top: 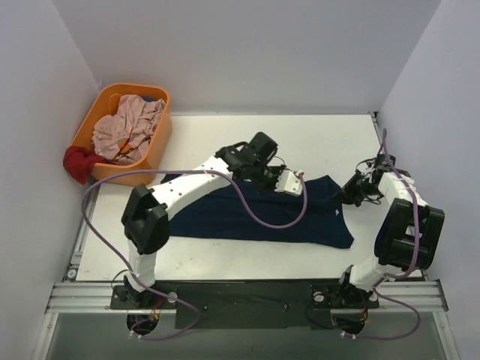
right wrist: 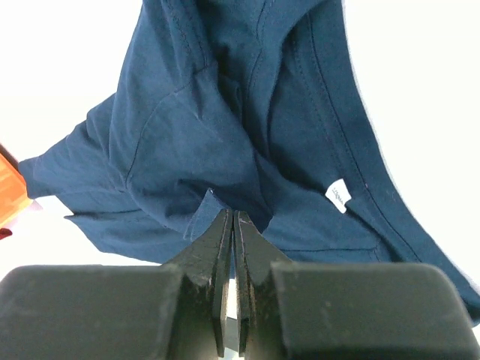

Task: Fold and stack the t-shirts
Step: Fold the other side of the tshirt into a rectangle

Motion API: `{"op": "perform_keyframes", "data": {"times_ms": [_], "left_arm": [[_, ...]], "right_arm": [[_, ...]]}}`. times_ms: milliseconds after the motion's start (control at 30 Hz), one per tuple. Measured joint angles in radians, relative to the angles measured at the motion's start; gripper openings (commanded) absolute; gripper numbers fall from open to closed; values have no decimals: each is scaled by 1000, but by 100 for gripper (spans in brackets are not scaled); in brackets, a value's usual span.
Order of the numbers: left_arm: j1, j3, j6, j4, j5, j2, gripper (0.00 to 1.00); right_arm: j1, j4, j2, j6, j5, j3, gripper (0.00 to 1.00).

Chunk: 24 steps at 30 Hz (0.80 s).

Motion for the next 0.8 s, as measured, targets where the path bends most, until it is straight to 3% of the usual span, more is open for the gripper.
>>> {"op": "perform_keyframes", "data": {"times_ms": [167, 367, 800], "left_arm": [[-66, -30, -183, 164, 80, 98, 36], [-110, -77, -322, 329, 16, 213, 35], [-122, -78, -341, 404, -78, 250, 32]], "right_arm": [[0, 26, 23, 5, -4, 1, 0], [-2, 47, 28, 5, -15, 1, 0], [-14, 68, 32, 13, -43, 1, 0]]}}
